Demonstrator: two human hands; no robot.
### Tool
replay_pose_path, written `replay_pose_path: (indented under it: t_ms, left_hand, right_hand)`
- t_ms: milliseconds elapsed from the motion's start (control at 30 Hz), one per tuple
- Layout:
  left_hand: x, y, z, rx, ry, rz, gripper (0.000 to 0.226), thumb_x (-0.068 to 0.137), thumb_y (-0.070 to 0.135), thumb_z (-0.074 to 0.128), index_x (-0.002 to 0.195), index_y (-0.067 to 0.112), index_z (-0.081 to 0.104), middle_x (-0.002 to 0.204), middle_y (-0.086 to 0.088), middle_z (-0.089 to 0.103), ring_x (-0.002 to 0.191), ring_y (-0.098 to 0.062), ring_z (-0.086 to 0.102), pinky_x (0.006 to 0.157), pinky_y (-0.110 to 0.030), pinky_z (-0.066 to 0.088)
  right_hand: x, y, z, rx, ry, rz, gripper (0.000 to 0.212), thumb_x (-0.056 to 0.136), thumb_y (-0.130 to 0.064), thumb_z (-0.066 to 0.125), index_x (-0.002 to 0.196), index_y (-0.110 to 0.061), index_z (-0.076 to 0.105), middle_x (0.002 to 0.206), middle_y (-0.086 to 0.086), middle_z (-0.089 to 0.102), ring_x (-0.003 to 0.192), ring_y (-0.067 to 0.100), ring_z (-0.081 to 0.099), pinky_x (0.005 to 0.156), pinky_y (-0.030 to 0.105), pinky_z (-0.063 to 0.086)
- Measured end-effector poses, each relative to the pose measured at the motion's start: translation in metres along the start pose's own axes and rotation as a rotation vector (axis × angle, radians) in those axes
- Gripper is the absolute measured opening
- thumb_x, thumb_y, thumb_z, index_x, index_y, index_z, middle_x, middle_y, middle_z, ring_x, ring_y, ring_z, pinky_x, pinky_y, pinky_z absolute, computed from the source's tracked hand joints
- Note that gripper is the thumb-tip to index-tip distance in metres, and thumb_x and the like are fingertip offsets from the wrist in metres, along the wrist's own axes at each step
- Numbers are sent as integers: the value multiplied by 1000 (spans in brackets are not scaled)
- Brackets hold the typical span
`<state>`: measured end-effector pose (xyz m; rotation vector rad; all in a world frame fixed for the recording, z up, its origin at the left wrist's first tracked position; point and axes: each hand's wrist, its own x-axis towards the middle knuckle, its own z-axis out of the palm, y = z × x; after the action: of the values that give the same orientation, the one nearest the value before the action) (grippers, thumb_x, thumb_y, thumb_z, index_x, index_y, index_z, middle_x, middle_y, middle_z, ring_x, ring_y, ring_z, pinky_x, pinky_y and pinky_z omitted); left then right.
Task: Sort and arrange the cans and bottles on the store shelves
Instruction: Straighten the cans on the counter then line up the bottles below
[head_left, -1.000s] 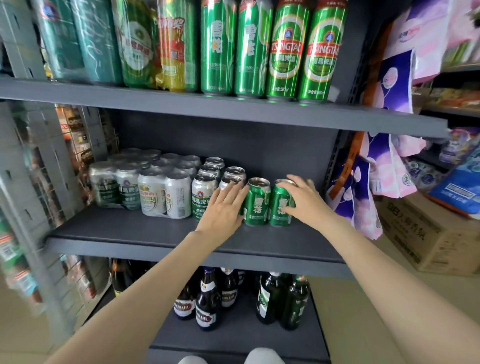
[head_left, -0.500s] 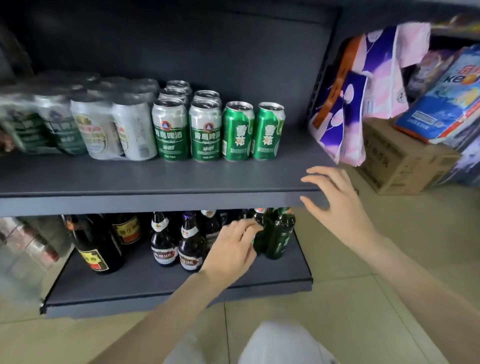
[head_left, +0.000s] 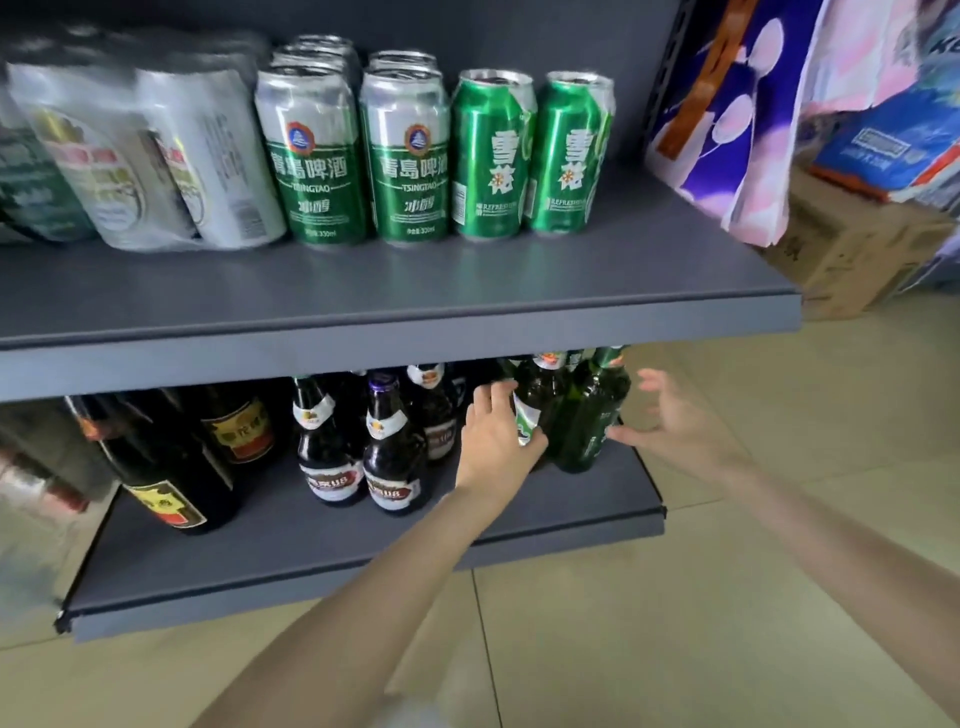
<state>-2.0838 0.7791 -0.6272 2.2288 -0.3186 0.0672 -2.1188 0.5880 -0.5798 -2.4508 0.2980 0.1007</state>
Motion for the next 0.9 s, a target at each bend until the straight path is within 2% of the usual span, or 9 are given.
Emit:
replay_pose_path:
  t_ms: [133,233,400,467,533,667,767,833,900]
  left_hand:
    - [11,-4,18,-42,0,-76,74,80,22,68,139,8,27,135,-12,33,126,-28,34,105,-37,33]
    - [15,-3,36,-98,10,-153,85,77,22,72,143,8,20,140,-12,29,131,-27,30,107,-32,27]
    - [23,-4,53,-138,95,-168,94,75,22,76,145,10,15,141,-8,33,128,-21,36,103,-24,29]
    - [26,-5,59,-171,103,-179,96,75,20,76,146,15,12,131,-7,46,117,-18,47,99,-22,34]
    - [29,-5,64,-193,132,-193,95,75,17,75,146,21,12,113,-8,56,101,-17,54,95,-27,43]
    - [31,-10,74,-196,229,-180,90,73,16,77,143,21,21,107,-14,59,101,-23,57,85,-23,43]
    - [28,-12,79,-162,307,-177,87,70,17,79,138,20,25,101,-3,56,101,-22,57,85,-29,46]
    - [26,-15,80,-127,382,-192,88,70,18,79,139,17,25,111,-9,56,105,-24,55,89,-36,47]
    - [24,-19,76,-90,435,-218,92,71,21,79,141,16,21,111,-16,57,104,-26,55,92,-40,47]
  right_hand:
    - [30,20,15,133,47,52,91,73,-29,79,143,-15,23,144,4,36,129,24,41,106,38,34]
    - [43,36,25,141,-25,49,90,70,-31,80,140,-15,26,141,1,42,129,24,41,106,41,35]
    - [58,57,31,177,-126,-35,86,70,-33,81,136,-17,30,130,-12,45,125,16,42,105,36,36]
    - [63,65,35,256,-128,-85,83,69,-30,82,135,-21,31,116,-16,49,115,11,46,100,29,38]
    - [68,73,44,334,-120,-131,85,67,-26,84,134,-24,31,105,-21,49,107,7,48,92,23,38]
    - [80,85,73,493,-74,-201,82,64,-19,86,127,-24,33,107,-17,55,105,6,54,85,16,40]
    - [83,84,84,540,-2,-204,71,64,-16,85,114,-27,36,101,-16,55,95,3,53,69,2,40]
    - [84,85,84,512,17,-209,68,64,-16,85,112,-24,37,96,-15,54,90,4,52,66,3,39]
    - [87,88,78,489,-13,-230,69,65,-18,85,117,-21,40,98,-12,57,92,6,54,71,9,40]
